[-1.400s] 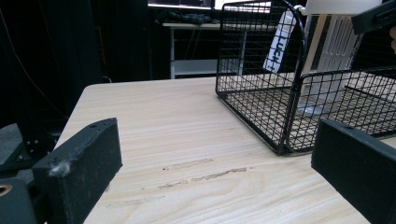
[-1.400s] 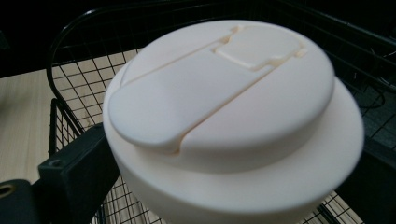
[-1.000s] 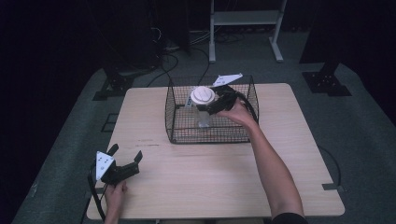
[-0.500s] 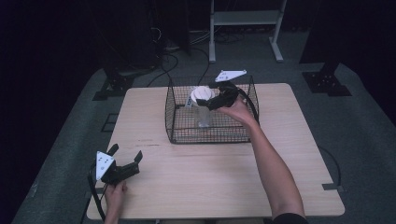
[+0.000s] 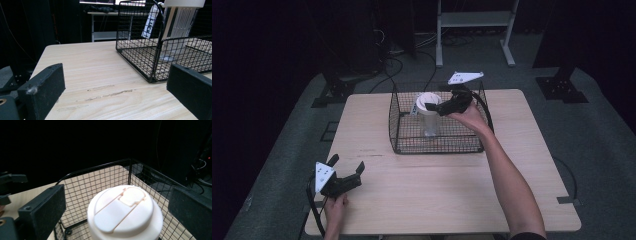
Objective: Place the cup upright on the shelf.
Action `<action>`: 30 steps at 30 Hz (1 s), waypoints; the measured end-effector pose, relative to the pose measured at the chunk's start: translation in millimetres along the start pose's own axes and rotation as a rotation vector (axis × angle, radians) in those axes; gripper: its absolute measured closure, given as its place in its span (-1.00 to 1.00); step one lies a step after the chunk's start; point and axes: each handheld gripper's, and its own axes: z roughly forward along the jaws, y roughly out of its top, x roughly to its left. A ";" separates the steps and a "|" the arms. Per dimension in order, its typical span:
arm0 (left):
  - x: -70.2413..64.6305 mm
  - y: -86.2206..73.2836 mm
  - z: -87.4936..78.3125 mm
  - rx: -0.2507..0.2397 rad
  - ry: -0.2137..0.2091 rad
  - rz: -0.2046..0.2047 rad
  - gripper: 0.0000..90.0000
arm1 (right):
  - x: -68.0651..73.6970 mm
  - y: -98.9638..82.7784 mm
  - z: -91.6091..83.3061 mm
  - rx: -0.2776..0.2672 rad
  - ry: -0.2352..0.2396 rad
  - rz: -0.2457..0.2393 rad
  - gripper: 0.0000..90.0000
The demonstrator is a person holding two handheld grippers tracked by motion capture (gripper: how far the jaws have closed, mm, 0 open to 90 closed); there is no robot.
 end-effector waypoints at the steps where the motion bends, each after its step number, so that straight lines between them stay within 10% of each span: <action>1: 0.0 0.0 0.0 -0.001 -0.001 0.002 -0.98 | 1.6 0.4 -1.8 0.005 0.003 0.000 -0.98; 30: -1.1 -0.1 -1.0 -0.001 -0.004 0.008 -0.98 | 31.4 -2.5 -50.0 -0.005 0.012 0.005 -0.98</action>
